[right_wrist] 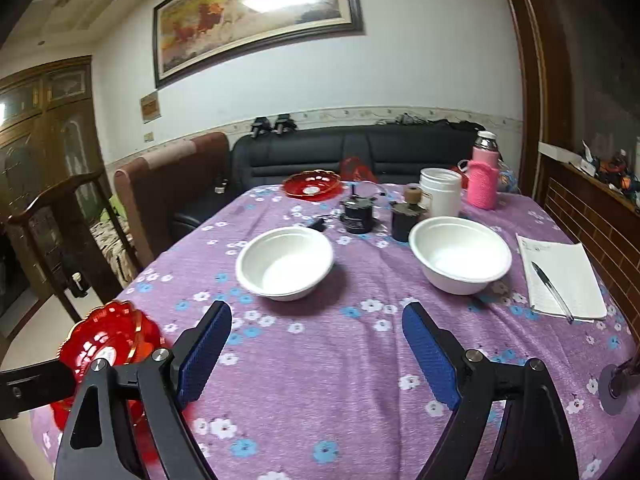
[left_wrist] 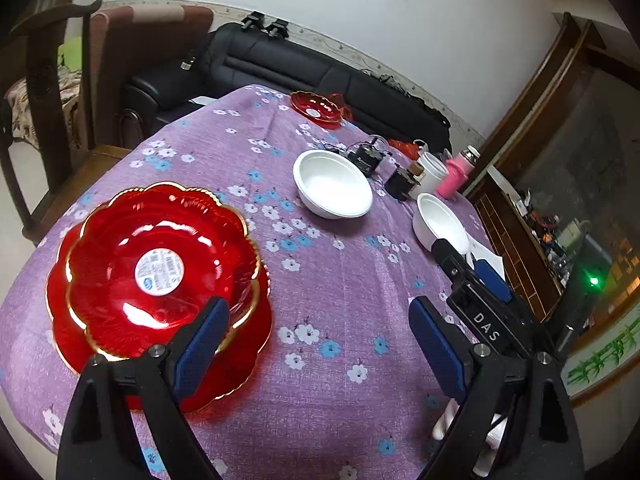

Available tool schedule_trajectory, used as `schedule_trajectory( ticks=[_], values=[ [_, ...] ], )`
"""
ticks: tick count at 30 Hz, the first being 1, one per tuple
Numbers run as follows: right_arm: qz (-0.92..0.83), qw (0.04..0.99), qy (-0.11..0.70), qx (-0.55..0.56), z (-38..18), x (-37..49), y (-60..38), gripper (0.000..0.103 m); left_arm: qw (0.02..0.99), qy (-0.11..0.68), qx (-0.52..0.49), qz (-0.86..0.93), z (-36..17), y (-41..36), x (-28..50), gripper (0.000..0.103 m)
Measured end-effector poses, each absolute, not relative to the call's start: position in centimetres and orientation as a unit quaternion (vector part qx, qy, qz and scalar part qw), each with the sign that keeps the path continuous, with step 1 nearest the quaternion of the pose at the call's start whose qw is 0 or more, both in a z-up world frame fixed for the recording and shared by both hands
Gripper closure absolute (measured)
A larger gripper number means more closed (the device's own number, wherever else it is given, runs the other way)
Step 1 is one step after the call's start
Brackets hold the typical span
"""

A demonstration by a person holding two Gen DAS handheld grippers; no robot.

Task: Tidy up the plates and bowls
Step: 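Move both grippers to the rim of the white paper bowl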

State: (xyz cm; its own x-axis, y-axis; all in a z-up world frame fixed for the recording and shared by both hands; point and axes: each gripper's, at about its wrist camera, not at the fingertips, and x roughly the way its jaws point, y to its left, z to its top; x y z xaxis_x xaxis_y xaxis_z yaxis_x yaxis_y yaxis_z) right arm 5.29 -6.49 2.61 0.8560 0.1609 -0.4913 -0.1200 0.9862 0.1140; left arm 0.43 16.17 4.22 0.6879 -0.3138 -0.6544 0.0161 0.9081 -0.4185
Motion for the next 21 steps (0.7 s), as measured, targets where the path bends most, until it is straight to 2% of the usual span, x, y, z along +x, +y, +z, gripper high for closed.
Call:
schedule_trajectory(
  ticks=[11,21],
  values=[
    [0.078,0.948,0.300,0.072,0.8,8.9,-7.5,0.013,0.909,0.376,-0.162,-0.076,5.8,15.4,3.0,0.012],
    [0.088,0.940,0.299,0.138,2.2,14.7,-7.8,0.013,0.911,0.378,-0.155,-0.055,7.3,16.0,6.8,0.012]
  ],
)
